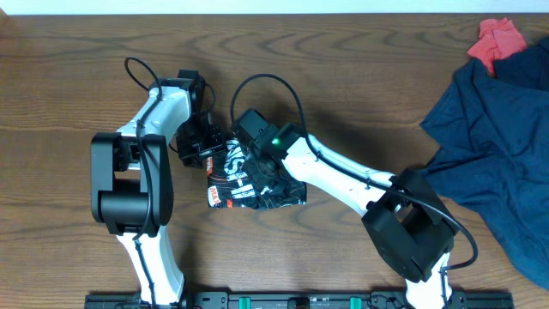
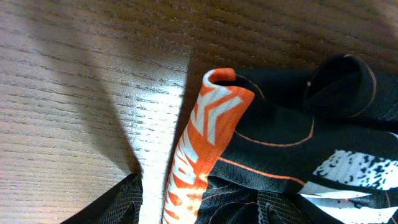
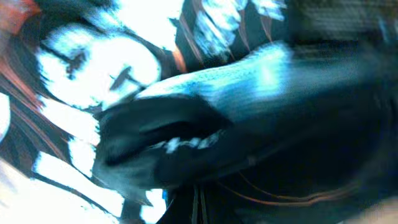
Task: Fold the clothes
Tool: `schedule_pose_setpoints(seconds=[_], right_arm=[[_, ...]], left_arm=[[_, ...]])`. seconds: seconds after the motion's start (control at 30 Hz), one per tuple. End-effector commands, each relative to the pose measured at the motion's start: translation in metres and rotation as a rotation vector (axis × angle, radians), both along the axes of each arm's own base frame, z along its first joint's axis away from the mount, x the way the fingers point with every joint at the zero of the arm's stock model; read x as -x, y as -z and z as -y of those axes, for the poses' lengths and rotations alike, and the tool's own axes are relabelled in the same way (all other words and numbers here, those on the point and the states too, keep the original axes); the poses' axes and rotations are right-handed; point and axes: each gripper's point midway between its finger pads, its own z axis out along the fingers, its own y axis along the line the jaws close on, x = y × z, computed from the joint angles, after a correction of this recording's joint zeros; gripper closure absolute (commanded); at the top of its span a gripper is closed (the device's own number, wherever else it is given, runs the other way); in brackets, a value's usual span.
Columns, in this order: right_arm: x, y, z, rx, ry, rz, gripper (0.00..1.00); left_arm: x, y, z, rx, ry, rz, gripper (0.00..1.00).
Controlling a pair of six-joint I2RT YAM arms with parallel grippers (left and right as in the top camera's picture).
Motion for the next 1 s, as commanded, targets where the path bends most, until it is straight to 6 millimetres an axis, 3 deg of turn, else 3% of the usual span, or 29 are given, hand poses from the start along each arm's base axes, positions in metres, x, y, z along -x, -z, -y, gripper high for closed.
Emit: schedule_pose_setpoints(seconds=[0.0, 0.1, 0.27, 0.4, 0.47, 0.57, 0.63, 0.7, 0.77, 0.83, 0.9, 0.97], right_arm=[[-0.009, 0.006, 0.043, 0.133, 0.311, 0.015, 0.99], [-0.006, 0.004, 0.068, 0.209, 0.485, 0.021, 0.99], [0.001, 0.004, 0.08, 0.265, 0.488, 0.008, 0.91], [0.011, 0.0, 0.104, 0.368, 0.559, 0.008, 0.86], [0.014, -0.003, 0.117, 0.417, 0.603, 0.017, 0.87], [0.015, -0.01, 0.118, 0.397, 0.614, 0.009, 0.92], [0.006, -0.027, 0.108, 0.309, 0.593, 0.032, 0.93], [-0.009, -0.049, 0.084, 0.167, 0.469, 0.07, 0.91], [-0.02, -0.081, 0.039, -0.056, 0.229, 0.109, 0.71], [-0.019, -0.097, 0.014, -0.175, 0.097, 0.118, 0.64], [-0.019, -0.098, 0.013, -0.185, 0.101, 0.117, 0.63], [-0.018, -0.084, 0.015, -0.153, 0.102, 0.094, 0.63]], left_arm=[[0.004, 0.007, -0.001, -0.007, 0.02, -0.021, 0.39], [0.004, 0.007, -0.001, -0.008, 0.02, -0.021, 0.39], [0.005, 0.007, -0.001, -0.008, 0.02, -0.025, 0.39], [0.005, 0.007, -0.001, -0.008, 0.02, -0.026, 0.39], [0.007, 0.006, -0.001, -0.009, 0.02, -0.033, 0.39], [0.009, 0.006, -0.001, -0.009, 0.02, -0.04, 0.39], [0.009, 0.006, -0.002, -0.009, 0.02, -0.04, 0.39], [0.009, 0.006, -0.001, -0.009, 0.02, -0.04, 0.39], [0.008, 0.006, -0.001, -0.009, 0.02, -0.039, 0.39], [0.008, 0.006, -0.001, -0.009, 0.02, -0.039, 0.39], [0.008, 0.006, -0.001, -0.009, 0.02, -0.039, 0.39], [0.009, 0.006, -0.001, -0.009, 0.02, -0.04, 0.39]])
